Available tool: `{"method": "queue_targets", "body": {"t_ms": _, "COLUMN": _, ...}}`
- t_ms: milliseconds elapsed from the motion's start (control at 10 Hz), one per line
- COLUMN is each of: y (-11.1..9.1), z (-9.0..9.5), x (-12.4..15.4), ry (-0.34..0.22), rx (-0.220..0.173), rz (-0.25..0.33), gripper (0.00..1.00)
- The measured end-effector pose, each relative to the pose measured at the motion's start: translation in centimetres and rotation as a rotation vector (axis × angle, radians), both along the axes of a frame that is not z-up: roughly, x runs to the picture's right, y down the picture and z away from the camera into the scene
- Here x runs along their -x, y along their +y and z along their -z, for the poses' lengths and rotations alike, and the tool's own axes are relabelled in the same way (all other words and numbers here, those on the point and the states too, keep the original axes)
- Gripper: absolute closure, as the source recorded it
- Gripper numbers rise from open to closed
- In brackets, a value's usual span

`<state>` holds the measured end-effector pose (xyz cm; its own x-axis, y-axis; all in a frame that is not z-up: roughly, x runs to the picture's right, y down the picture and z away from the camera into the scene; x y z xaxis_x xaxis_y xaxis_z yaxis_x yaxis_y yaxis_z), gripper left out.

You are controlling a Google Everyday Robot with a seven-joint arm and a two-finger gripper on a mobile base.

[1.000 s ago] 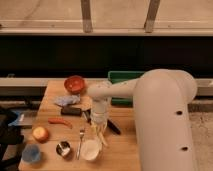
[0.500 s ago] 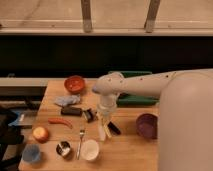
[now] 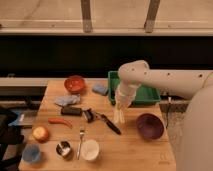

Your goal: Place banana in tray

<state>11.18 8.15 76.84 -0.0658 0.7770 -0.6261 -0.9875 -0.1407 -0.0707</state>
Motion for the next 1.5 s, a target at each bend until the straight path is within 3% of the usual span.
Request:
{"method": "queue_targets", "body": {"t_ms": 300, "y": -4.9, "z": -0.4, "x": -5.6, "ry": 0.112, "rx": -0.059, "rz": -0.095, "gripper": 1.0}}
{"method": "queue_targets", "body": {"t_ms": 600, "y": -6.9, "z": -0.6, "x": -8.7, "ry": 0.138, "rx": -0.089, "rz": -0.153, "gripper": 1.0}}
{"method": "queue_targets", "body": {"t_ms": 1200, "y": -7.4, "z": -1.3, "x": -9.1, "ry": 0.152, "rx": -0.104, "rz": -0.169, "gripper": 1.0}}
{"method": "queue_targets", "body": {"t_ms": 1500, "y": -11.9, "z": -5.5, "x": -9.2, "ry": 0.149, "rx": -0.137, "rz": -0.181, "gripper": 1.0}}
